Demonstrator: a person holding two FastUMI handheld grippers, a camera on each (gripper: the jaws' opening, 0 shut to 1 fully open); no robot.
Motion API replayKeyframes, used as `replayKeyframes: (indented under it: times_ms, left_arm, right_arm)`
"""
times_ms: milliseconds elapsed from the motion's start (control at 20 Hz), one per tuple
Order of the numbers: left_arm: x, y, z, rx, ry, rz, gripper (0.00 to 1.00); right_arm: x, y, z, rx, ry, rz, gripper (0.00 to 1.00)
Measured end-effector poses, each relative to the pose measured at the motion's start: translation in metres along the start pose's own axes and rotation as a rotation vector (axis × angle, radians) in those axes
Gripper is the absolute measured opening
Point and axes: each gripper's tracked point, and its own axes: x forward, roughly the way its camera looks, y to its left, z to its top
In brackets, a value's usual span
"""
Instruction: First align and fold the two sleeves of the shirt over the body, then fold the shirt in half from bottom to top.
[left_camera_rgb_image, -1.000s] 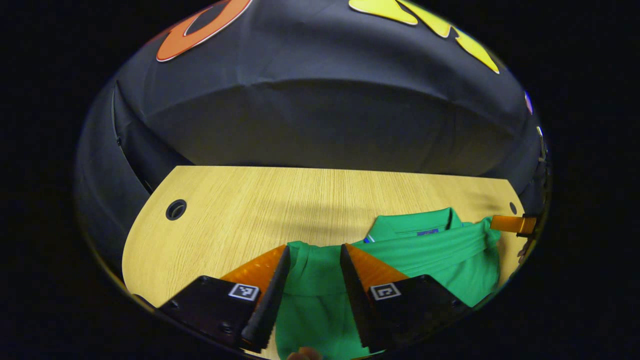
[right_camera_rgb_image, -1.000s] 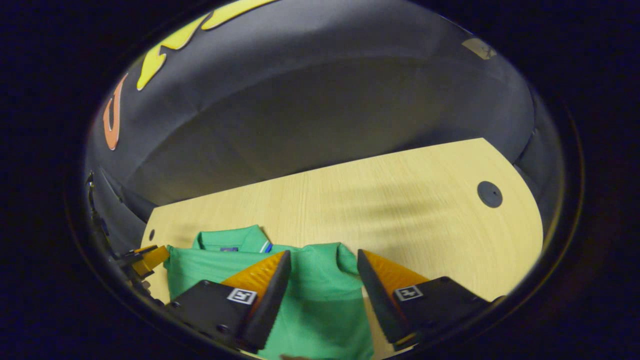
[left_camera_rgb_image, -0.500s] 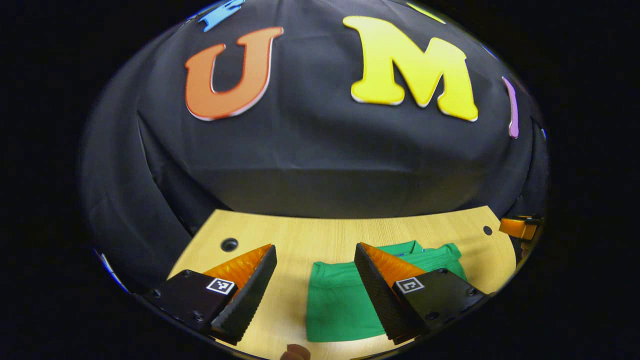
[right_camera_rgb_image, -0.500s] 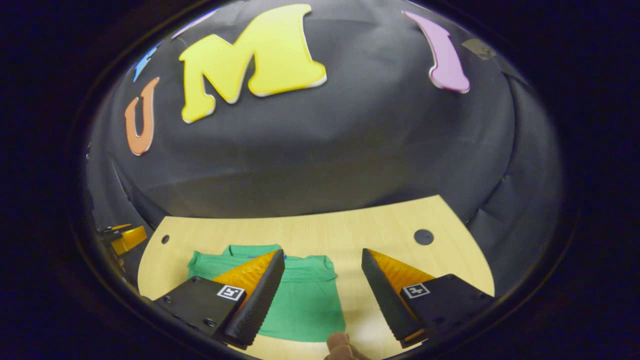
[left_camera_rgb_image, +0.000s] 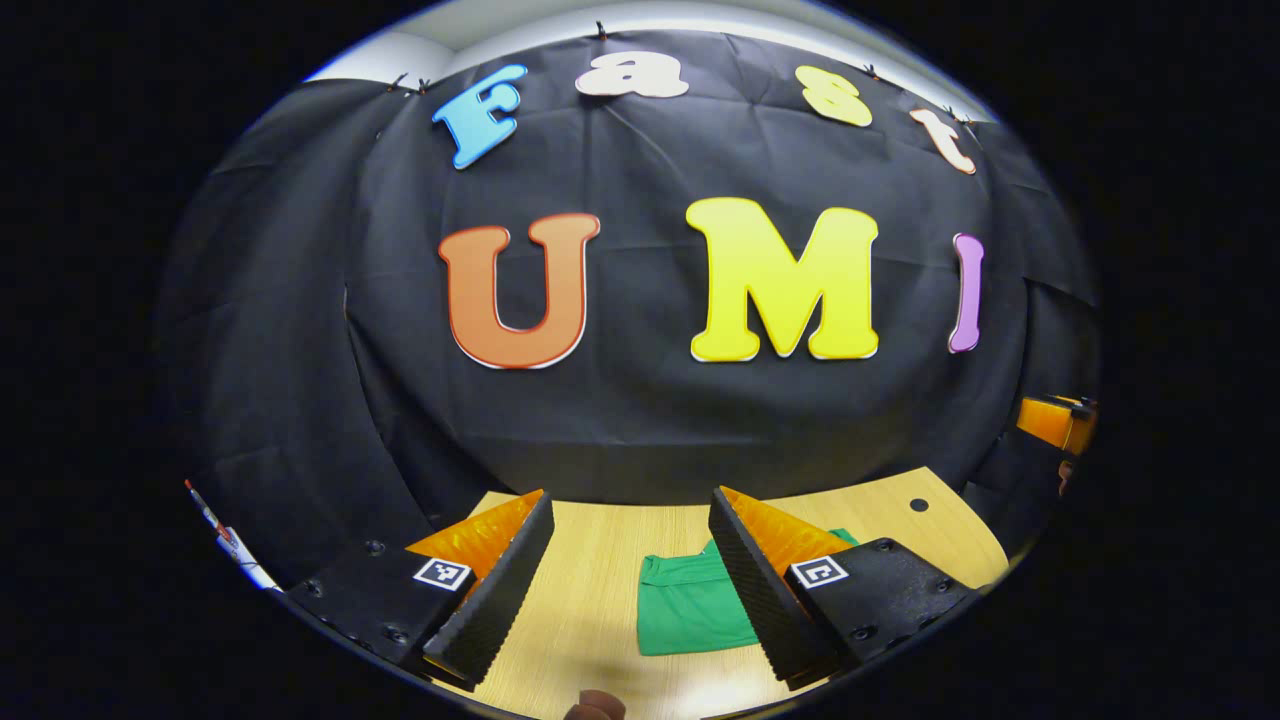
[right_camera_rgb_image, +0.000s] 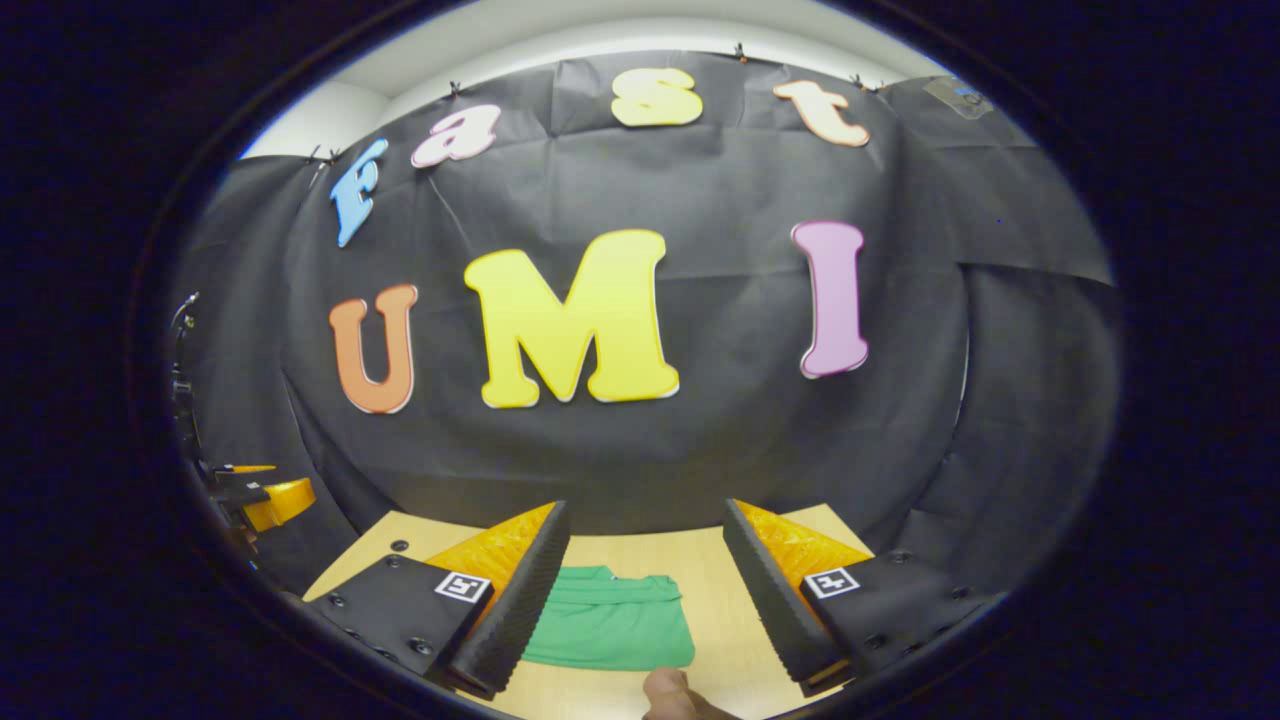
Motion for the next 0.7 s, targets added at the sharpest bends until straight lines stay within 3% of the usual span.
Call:
replayKeyframes:
  times_ms: [50,100,150,350,400,700]
  left_arm:
    - [-0.012,0.002,0.005,0.001,-0.018,0.006,1.00]
    - [-0.025,0.001,0.010,-0.004,-0.039,0.005,1.00]
    - [-0.038,-0.003,0.011,-0.008,-0.055,0.001,1.00]
    - [-0.076,-0.010,0.006,-0.034,-0.072,-0.014,1.00]
    - [-0.084,-0.010,0.003,-0.037,-0.075,-0.012,1.00]
    - [-0.119,-0.019,-0.010,-0.022,-0.093,-0.017,1.00]
  right_arm:
    - [-0.013,0.000,0.007,-0.016,-0.023,-0.008,1.00]
    - [-0.024,0.002,0.010,-0.030,-0.037,-0.011,0.93]
    - [-0.033,0.004,0.011,-0.042,-0.048,-0.007,0.98]
    - [-0.072,0.018,0.006,-0.070,-0.067,0.004,0.98]
    - [-0.080,0.024,0.003,-0.089,-0.071,0.012,0.93]
    - [-0.106,0.074,-0.020,-0.187,-0.048,0.124,0.94]
